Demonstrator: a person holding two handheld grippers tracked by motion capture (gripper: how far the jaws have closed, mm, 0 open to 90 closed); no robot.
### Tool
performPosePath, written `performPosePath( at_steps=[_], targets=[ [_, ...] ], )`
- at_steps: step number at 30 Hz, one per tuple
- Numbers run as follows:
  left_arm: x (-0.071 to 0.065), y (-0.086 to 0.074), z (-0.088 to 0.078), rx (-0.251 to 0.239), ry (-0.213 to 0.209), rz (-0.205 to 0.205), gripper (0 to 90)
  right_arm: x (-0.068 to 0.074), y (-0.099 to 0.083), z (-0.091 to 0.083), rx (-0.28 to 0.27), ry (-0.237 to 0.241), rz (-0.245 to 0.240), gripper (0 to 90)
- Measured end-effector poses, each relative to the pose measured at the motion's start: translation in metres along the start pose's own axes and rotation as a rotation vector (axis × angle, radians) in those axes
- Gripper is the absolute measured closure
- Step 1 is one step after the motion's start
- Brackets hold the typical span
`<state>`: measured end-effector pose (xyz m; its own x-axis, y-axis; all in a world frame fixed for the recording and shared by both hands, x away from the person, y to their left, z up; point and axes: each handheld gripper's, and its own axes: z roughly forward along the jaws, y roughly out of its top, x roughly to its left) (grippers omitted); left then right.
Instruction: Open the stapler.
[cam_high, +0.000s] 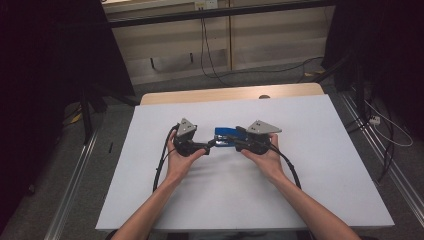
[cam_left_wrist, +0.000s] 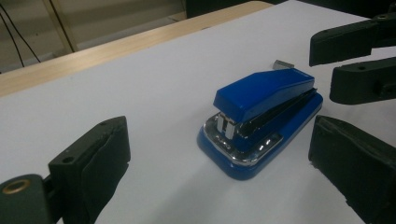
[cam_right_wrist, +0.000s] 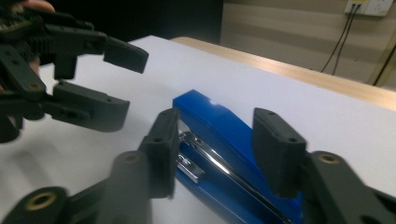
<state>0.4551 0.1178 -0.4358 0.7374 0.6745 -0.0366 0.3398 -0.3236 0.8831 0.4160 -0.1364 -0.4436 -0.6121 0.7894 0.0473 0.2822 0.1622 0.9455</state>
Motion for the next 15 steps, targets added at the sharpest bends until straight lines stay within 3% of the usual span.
performPosePath(
  at_steps=[3, 7, 12, 15],
  targets=[
    [0.001, 0.0, -0.003, 0.006, 0.013, 0.001, 6.4, 0.0, -0.001, 0.0, 0.023, -0.004, -0.001, 60.7],
    [0.003, 0.004, -0.009, -0.014, 0.016, -0.009, 8.1, -0.003, -0.001, -0.001, 0.033, 0.017, 0.012, 79.0],
    [0.006, 0.003, -0.008, -0.01, 0.021, -0.013, 10.0, 0.001, -0.003, 0.004, 0.052, 0.06, 0.01, 90.0],
    [0.005, 0.001, -0.004, 0.015, 0.012, -0.014, 16.5, 0.003, -0.004, 0.011, 0.069, 0.073, 0.023, 90.0]
  ],
)
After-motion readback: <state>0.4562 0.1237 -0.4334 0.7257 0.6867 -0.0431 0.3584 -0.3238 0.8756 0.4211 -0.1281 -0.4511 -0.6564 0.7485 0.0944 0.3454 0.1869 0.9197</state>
